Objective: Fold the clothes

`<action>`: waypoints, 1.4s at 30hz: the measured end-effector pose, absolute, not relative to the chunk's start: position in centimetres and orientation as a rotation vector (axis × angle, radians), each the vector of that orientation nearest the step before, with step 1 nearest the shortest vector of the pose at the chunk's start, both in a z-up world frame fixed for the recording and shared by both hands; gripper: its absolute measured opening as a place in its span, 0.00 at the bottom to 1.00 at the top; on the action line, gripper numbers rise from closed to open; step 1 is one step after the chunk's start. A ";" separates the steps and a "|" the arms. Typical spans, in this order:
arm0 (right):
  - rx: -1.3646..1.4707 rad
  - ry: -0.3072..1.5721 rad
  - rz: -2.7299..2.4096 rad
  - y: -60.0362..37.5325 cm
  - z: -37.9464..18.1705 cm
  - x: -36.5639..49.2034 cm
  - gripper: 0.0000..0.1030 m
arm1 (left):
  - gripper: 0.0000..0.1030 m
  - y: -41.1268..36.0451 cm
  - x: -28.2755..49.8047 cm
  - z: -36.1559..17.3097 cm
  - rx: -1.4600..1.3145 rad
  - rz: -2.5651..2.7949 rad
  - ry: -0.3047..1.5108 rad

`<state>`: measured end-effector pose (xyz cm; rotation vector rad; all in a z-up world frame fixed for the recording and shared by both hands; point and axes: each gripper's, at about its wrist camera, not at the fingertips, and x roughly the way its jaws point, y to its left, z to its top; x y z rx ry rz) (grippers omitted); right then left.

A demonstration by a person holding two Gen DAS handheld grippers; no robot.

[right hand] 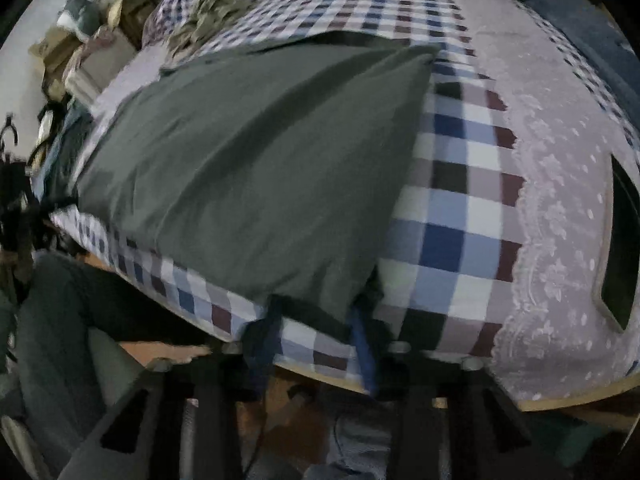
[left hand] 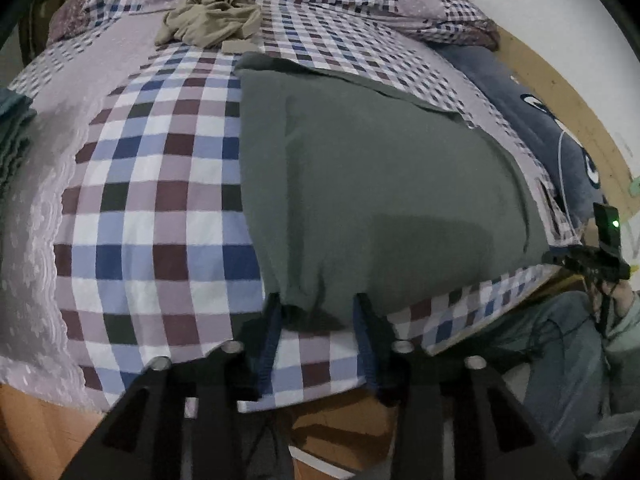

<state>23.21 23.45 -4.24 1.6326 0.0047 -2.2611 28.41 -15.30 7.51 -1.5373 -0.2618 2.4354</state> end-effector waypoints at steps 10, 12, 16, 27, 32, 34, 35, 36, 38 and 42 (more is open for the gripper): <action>1.694 0.402 -2.233 22.7 -2.4 24.7 0.00 | 0.01 -19.1 29.1 10.9 -1.403 2.598 -0.383; 1.767 0.486 -2.185 22.3 -4.2 24.6 0.00 | 0.01 -19.0 29.0 9.0 -1.514 2.562 -0.372; 1.913 0.663 -2.180 24.2 -6.8 24.9 0.00 | 0.01 -19.2 29.1 8.1 -1.577 2.546 -0.385; 1.642 -0.105 -2.270 26.5 -2.3 24.7 0.38 | 0.22 -19.5 30.2 9.1 -1.437 2.416 -0.489; 1.670 -0.150 -2.294 25.6 -3.8 23.7 0.41 | 0.47 -18.6 29.7 9.1 -1.439 2.408 -0.458; 1.657 -0.176 -2.285 24.9 -4.1 23.4 0.41 | 0.47 -18.2 29.5 9.1 -1.440 2.405 -0.446; 1.661 -0.163 -2.283 24.5 -4.3 23.3 0.41 | 0.47 -17.7 29.2 8.8 -1.449 2.411 -0.438; 1.665 -0.150 -2.282 24.1 -4.6 23.1 0.41 | 0.47 -17.2 28.8 8.4 -1.459 2.418 -0.430; 1.672 -0.114 -2.284 23.3 -4.9 23.2 0.19 | 0.10 -17.0 28.5 8.1 -1.459 2.447 -0.431; 1.653 -0.028 -2.322 23.0 -4.4 23.8 0.01 | 0.01 -17.7 28.3 8.3 -1.417 2.533 -0.469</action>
